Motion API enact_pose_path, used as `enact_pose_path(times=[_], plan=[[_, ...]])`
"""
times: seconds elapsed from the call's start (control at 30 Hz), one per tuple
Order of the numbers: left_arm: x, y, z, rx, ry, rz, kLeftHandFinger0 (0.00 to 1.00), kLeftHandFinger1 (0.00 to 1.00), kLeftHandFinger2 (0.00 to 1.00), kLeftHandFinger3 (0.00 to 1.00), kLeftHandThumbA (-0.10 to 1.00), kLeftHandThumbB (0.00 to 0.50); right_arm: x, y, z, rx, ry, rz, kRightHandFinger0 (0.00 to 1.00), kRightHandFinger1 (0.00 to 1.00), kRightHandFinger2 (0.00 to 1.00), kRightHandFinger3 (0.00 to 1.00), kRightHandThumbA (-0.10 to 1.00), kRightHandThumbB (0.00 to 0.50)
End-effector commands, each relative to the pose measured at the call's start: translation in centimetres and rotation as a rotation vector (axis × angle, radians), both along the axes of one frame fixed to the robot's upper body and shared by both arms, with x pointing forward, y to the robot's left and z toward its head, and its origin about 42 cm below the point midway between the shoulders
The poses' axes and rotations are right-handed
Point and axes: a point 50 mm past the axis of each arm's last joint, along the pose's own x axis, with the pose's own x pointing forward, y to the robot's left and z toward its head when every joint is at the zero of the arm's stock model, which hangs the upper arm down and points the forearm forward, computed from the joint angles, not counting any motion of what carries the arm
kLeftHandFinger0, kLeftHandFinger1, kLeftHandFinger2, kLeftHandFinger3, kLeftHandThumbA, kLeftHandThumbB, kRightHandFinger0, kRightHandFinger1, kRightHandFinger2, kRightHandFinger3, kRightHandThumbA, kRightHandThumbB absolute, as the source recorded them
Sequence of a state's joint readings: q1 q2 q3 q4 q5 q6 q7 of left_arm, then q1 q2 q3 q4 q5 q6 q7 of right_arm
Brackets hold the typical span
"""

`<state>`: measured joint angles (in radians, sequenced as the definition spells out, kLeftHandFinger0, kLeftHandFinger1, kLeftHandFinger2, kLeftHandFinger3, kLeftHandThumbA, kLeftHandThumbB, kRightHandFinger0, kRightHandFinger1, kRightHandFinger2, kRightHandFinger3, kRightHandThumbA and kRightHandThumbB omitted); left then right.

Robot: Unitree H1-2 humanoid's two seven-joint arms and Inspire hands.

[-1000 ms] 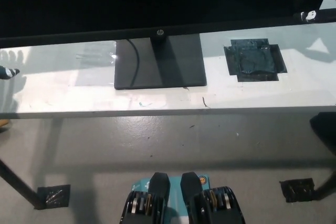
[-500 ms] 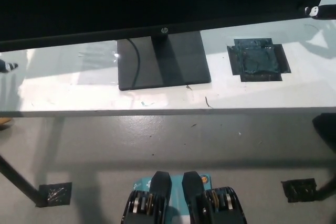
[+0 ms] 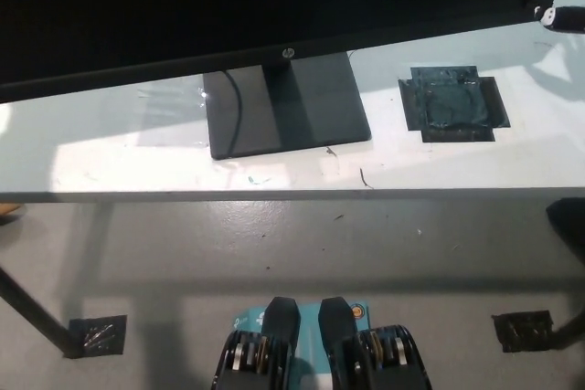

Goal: The monitor is placed at the center of the table and the robot uses both its hand to grab the left and right sides of the monitor to tilt the angle of the monitor downwards

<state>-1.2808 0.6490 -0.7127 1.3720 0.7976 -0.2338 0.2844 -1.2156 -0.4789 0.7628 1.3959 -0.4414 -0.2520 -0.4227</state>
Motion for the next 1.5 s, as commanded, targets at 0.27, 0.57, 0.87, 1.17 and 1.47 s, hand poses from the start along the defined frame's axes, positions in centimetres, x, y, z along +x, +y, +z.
enact_pose_path(times=[0.27, 0.57, 0.87, 1.17, 1.47], plan=[[-8.4, 0.8, -3.9, -0.730, 0.047, -0.308, 1.00, 1.00, 1.00, 1.00, 0.72, 0.432, -7.7, -0.1, -0.7, 0.392, -0.090, 0.485, 1.00, 1.00, 1.00, 1.00, 0.63, 0.500], [-23.1, -1.3, -7.6, -1.021, -0.186, -0.557, 1.00, 1.00, 1.00, 1.00, 1.00, 0.323, -25.1, -1.7, 0.3, 0.736, -0.232, 0.770, 1.00, 1.00, 1.00, 1.00, 0.89, 0.479], [-30.6, -2.8, -8.5, -1.122, -0.317, -0.611, 1.00, 1.00, 1.00, 1.00, 1.00, 0.333, -32.4, 1.1, 3.0, 0.696, -0.429, 0.879, 1.00, 1.00, 1.00, 1.00, 0.89, 0.500], [-33.9, -4.5, -10.0, -1.207, -0.278, -0.691, 1.00, 1.00, 1.00, 1.00, 1.00, 0.349, -35.0, 3.3, 2.8, 0.671, -0.534, 0.929, 1.00, 1.00, 1.00, 1.00, 0.89, 0.500], [-35.4, -12.2, -12.7, -1.320, -0.153, -0.922, 1.00, 1.00, 1.00, 1.00, 1.00, 0.358, -36.4, 8.4, -2.0, 0.884, -0.477, 1.012, 1.00, 1.00, 1.00, 1.00, 0.95, 0.491]])
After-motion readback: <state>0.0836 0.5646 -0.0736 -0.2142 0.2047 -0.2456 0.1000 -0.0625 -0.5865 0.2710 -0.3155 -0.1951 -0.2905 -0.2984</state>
